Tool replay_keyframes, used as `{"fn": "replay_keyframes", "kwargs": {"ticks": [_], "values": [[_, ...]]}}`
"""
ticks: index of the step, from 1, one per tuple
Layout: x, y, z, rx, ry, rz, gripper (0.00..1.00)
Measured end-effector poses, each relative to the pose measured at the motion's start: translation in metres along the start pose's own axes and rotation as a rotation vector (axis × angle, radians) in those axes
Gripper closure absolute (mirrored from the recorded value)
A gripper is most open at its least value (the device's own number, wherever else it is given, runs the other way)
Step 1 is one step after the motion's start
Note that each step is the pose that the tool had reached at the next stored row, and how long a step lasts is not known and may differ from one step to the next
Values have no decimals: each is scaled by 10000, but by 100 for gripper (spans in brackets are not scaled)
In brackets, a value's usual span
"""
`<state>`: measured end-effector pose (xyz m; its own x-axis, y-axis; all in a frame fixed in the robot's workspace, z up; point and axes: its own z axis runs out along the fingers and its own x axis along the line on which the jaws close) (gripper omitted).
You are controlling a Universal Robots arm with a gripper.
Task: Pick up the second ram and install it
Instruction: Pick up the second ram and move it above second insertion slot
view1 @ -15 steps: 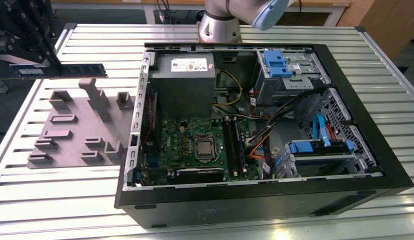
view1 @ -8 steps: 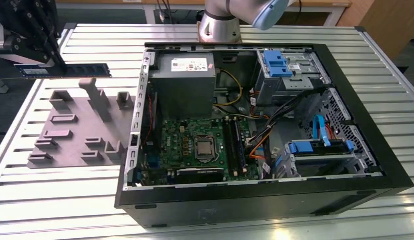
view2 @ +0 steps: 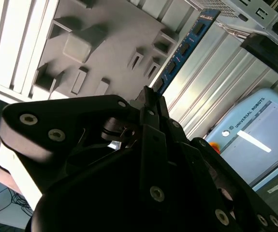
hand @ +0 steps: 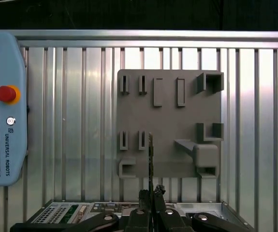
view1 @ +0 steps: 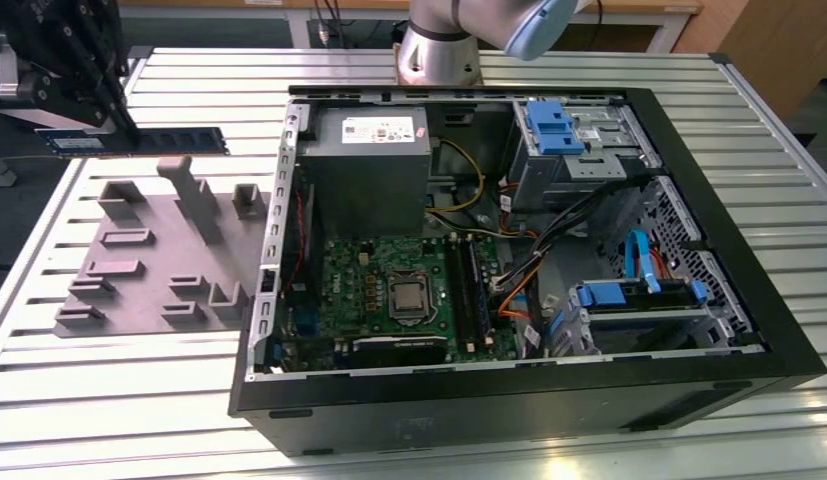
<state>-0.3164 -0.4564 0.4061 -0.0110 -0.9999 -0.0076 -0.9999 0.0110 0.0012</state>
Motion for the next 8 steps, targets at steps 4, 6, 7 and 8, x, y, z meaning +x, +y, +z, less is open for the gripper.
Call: {"fn": "replay_keyframes", "kwargs": {"ticks": [4, 6, 7, 8], "values": [[0, -20, 0, 0, 0, 0, 86], [0, -29, 0, 1, 0, 0, 86], [0, -32, 0, 0, 0, 1, 86], [0, -36, 0, 0, 0, 0, 86]]}}
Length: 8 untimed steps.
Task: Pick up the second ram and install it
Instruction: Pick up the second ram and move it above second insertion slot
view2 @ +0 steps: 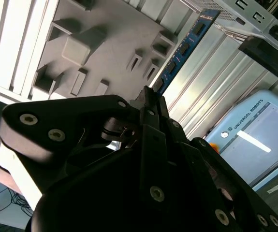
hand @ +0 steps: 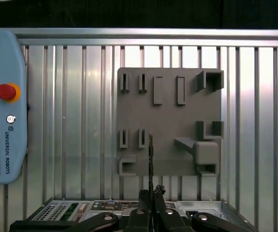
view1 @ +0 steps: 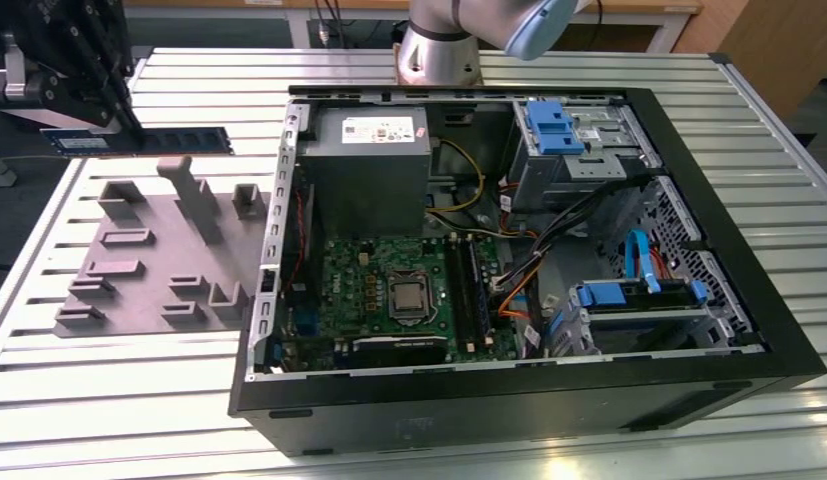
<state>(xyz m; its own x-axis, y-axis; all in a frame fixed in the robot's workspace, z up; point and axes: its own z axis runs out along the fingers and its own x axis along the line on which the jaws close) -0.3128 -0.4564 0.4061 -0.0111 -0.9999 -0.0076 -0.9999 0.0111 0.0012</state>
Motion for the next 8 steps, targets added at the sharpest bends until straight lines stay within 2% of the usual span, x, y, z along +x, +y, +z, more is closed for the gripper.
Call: {"fn": "replay_keyframes", "kwargs": {"ticks": [8], "values": [[-1, -33, 0, 0, 0, 0, 86]]}}
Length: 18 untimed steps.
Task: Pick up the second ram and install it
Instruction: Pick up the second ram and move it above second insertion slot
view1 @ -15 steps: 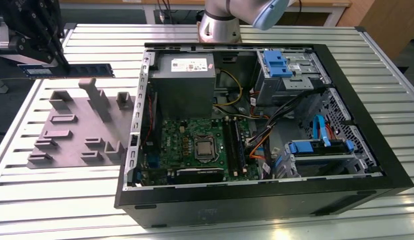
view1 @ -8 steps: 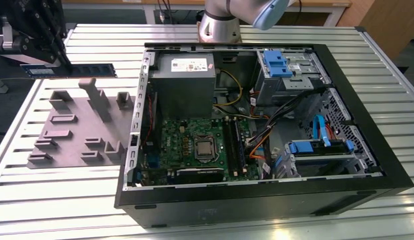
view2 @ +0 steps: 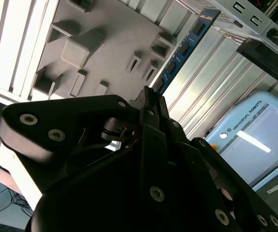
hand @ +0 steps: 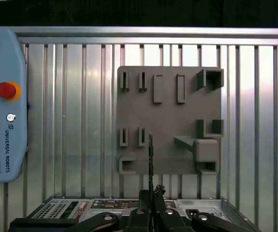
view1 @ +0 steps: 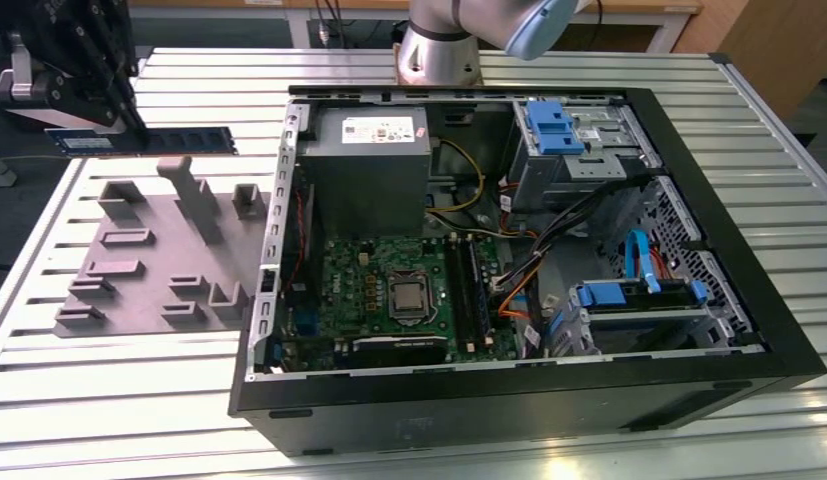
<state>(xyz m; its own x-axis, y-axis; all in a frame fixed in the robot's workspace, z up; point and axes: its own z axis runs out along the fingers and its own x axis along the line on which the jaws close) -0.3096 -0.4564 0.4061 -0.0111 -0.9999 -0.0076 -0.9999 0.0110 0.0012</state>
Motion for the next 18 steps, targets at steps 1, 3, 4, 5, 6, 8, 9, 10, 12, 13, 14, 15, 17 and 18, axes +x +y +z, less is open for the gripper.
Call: {"fn": "replay_keyframes", "kwargs": {"ticks": [1, 3, 4, 5, 6, 8, 9, 10, 12, 13, 14, 15, 17, 18], "values": [[0, -5, 0, 0, 0, 0, 86], [0, -16, 0, 0, 0, -1, 86], [0, -23, 0, 0, 0, -1, 86], [0, -28, 0, 0, 0, -1, 86], [0, -33, 0, 0, 0, 0, 86], [0, -43, 0, 0, 0, 0, 86], [-1, -49, -1, -1, 1, 0, 86], [0, -54, 0, 0, 0, -1, 86], [-1, -65, 0, 0, 0, -1, 86], [-1, -69, 0, 1, -1, 0, 86], [-1, -73, 0, 0, 0, 0, 86], [-1, -78, 0, 0, 0, 0, 86], [-1, -87, 0, 0, 1, 0, 86], [-1, -90, 0, 0, 1, 0, 86]]}}
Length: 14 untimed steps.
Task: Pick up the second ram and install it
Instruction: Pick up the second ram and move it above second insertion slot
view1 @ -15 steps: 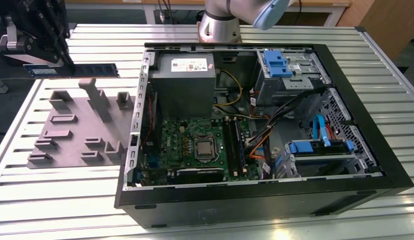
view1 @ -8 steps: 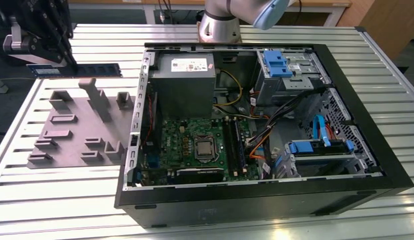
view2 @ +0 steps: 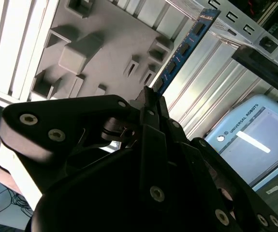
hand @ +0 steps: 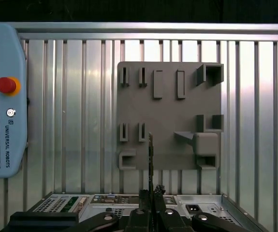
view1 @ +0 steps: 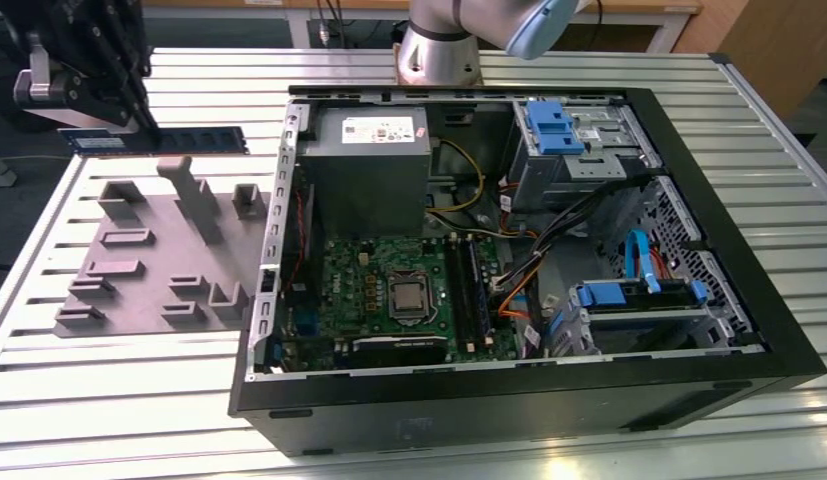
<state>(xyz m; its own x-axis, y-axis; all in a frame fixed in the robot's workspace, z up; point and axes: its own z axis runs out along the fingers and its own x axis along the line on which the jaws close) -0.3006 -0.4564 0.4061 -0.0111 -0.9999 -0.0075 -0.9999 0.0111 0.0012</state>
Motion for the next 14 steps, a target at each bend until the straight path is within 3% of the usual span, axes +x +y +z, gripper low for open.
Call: {"fn": "replay_keyframes", "kwargs": {"ticks": [14], "values": [[0, -38, 0, 1, 0, 0, 86]]}}
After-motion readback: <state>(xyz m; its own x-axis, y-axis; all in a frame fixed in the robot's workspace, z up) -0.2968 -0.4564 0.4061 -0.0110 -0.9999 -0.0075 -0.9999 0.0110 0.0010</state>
